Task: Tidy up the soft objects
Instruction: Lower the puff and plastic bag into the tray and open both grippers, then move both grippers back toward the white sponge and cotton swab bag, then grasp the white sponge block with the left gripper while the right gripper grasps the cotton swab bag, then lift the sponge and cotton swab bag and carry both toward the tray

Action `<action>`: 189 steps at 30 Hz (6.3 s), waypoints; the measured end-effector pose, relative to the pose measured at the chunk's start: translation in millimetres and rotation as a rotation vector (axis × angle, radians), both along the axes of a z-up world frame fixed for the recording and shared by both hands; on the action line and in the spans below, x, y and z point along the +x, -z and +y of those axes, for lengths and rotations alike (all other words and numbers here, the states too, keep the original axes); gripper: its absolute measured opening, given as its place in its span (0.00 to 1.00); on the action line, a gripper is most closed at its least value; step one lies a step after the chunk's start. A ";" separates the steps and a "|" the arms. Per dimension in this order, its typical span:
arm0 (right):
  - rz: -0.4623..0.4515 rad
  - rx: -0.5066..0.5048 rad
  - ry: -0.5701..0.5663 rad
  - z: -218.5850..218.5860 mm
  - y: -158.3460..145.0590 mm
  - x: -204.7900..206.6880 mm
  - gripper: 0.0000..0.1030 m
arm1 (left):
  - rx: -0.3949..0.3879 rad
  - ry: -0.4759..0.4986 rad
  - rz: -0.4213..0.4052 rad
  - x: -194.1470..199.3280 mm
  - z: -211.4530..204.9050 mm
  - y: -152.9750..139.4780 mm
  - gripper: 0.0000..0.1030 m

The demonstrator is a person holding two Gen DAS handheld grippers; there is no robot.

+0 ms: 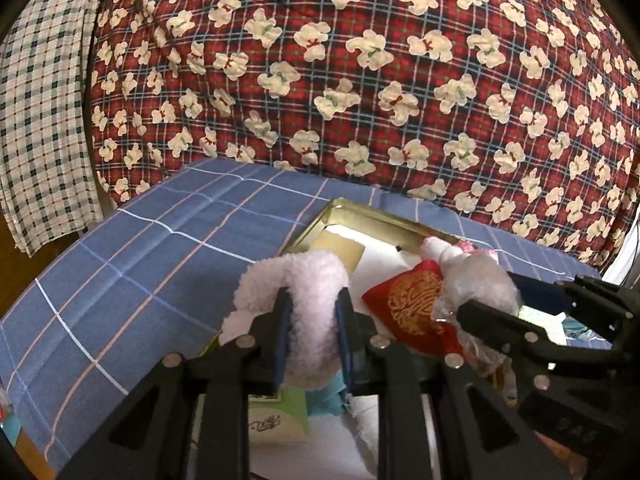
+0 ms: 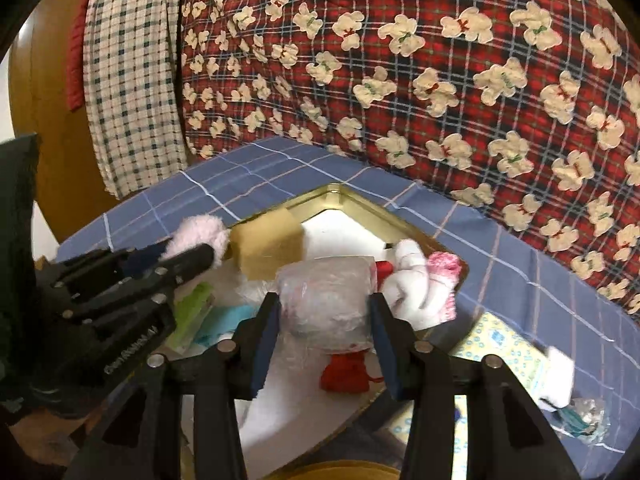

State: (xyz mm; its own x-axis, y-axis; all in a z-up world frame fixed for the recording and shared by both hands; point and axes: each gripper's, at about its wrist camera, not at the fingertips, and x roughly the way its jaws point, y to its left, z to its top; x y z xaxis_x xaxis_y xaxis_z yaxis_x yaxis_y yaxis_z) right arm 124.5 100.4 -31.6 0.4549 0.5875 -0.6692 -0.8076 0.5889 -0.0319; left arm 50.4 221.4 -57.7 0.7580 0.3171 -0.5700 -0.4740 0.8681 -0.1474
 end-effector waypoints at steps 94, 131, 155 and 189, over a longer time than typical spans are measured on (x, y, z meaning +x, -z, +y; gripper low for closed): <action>0.176 0.085 0.472 -319.5 60.8 176.9 0.35 | 0.043 0.480 0.597 262.6 -272.3 23.9 0.79; 0.135 0.086 0.458 -314.4 57.8 172.5 0.35 | 0.229 0.402 0.481 246.1 -304.9 36.4 0.49; -0.025 0.176 0.531 -326.3 36.5 147.1 0.35 | 0.173 0.293 0.286 214.8 -301.3 37.2 0.49; -0.261 0.258 0.560 -330.1 15.5 86.3 0.35 | 0.208 0.247 -0.044 150.0 -304.1 2.5 0.49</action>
State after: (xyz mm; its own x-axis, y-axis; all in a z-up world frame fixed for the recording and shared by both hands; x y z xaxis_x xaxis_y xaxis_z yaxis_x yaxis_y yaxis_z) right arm 210.8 -229.7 -47.1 0.8659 0.3418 -0.3652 -0.3622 0.9320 0.0135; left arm 200.4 -82.7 -60.1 0.8490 0.2264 -0.4774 -0.2422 0.9698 0.0292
